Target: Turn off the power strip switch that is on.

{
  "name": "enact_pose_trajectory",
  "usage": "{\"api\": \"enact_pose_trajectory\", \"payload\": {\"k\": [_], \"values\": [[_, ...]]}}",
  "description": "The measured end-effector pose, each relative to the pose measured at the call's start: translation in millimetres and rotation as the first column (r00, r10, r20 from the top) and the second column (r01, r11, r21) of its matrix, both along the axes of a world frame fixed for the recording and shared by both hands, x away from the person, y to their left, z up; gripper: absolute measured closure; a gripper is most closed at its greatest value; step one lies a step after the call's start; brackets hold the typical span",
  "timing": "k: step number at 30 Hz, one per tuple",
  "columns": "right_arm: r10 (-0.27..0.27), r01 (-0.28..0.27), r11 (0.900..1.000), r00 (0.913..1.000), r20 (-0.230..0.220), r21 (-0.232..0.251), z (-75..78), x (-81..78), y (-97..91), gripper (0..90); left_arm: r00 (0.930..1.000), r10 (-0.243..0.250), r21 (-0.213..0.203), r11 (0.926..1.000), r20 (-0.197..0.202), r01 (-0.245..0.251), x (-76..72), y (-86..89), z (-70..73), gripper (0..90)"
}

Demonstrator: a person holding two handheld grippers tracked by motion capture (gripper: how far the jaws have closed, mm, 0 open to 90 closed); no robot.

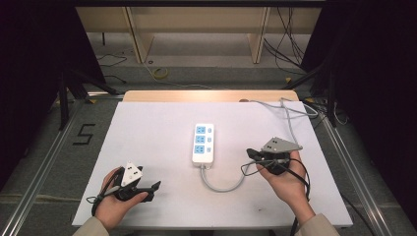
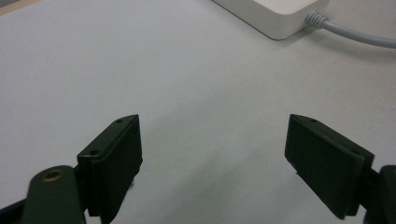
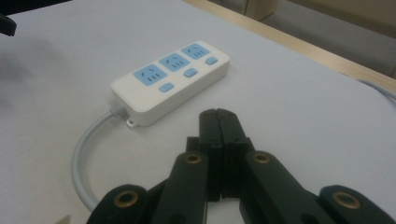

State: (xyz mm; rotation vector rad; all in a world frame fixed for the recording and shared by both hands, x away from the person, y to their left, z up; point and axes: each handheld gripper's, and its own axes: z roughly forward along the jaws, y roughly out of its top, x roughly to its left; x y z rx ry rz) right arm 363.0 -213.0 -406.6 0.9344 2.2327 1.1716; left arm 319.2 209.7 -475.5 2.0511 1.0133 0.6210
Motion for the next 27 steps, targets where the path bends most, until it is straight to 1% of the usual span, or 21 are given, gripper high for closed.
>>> {"api": "enact_pose_trajectory", "payload": {"k": [16,27], "values": [[0.012,-0.012,0.9999,0.9998,-0.016,-0.006,0.9,6.1,7.7,90.0,1.0000,0.000,-0.001,1.0000,-0.001,0.000,0.1,-0.1,-0.2,18.6],[0.026,-0.026,0.9996,0.9995,-0.017,-0.012,2.9,10.7,15.1,90.0,1.0000,0.001,0.000,1.0000,-0.002,-0.001,0.2,-0.3,-0.4,18.6]]}}
